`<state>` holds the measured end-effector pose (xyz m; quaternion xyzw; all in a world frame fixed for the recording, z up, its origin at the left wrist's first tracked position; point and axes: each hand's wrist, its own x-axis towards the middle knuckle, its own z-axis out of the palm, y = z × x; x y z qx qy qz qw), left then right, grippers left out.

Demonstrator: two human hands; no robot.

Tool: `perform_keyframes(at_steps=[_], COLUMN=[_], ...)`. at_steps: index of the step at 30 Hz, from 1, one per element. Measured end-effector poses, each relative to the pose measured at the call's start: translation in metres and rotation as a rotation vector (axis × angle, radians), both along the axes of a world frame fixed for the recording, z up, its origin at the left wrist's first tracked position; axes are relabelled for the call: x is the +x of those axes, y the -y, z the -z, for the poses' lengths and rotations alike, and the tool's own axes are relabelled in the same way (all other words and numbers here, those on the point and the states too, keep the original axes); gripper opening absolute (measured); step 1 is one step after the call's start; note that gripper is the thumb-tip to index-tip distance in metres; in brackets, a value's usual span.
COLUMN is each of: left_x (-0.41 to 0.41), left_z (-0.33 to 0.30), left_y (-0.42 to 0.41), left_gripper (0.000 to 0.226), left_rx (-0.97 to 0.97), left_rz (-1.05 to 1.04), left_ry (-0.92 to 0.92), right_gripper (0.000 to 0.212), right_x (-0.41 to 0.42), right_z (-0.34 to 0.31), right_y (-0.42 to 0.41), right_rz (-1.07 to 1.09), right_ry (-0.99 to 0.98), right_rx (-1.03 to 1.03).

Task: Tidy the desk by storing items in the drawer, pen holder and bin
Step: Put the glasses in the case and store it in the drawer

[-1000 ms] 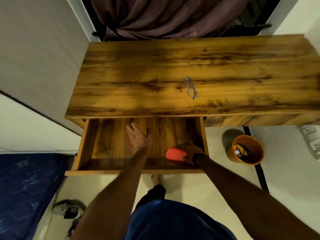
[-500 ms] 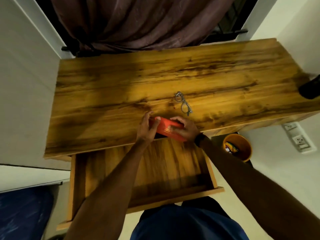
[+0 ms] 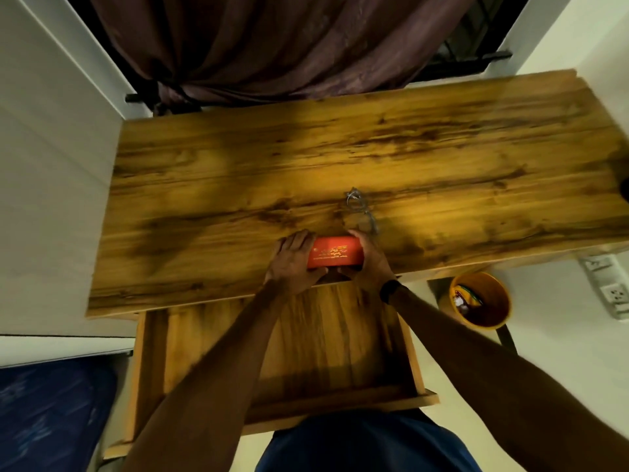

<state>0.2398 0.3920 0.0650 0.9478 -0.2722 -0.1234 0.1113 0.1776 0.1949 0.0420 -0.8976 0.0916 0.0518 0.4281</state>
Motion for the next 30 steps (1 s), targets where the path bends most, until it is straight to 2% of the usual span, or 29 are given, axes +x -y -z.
perform_keyframes(at_steps=[4,7,11,14,17,19,23,25,27,28,30], left_x=[0.001,0.001,0.007,0.012,0.023,0.034,0.043,0.038,0.031,0.028,0.022], left_z=[-0.005,-0.005,-0.005,-0.019,-0.034,-0.039,-0.037,-0.038,-0.037,-0.036,-0.036], left_y=[0.021,0.024,0.023,0.026,0.028,0.024,0.019,0.019,0.017,0.016,0.014], left_gripper=[0.079,0.077,0.070,0.068,0.066,0.068,0.057,0.051,0.046,0.046,0.048], left_rx=[0.062,0.142,0.212,0.314,0.263,0.221,0.052,-0.014,-0.029,-0.017,0.003], left_rz=[0.115,0.131,0.254,0.341,0.304,0.244,0.008,-0.052,-0.092,-0.102,-0.121], left_ry=[0.019,-0.015,0.082,0.097,0.113,0.014,-0.268,-0.321,-0.314,-0.300,-0.273], right_gripper=[0.092,0.103,0.117,0.117,0.115,0.115,0.118,0.110,0.089,0.082,0.070], right_x=[0.007,0.012,0.015,0.014,0.012,0.012,0.008,0.002,0.002,0.005,0.018], right_z=[0.003,0.002,0.003,0.001,-0.001,-0.001,-0.006,-0.009,-0.013,-0.015,-0.019], right_y=[0.003,0.006,0.011,0.012,0.014,0.014,0.008,0.010,0.015,0.018,0.024], right_rz=[-0.010,-0.027,0.023,0.036,-0.002,0.006,0.024,0.015,0.070,0.143,0.345], right_ry=[-0.008,-0.004,-0.018,-0.002,-0.027,-0.054,-0.052,0.043,0.223,0.295,0.303], right_rx=[0.029,0.105,0.228,0.210,0.186,0.159,0.111,0.086,0.085,0.084,0.049])
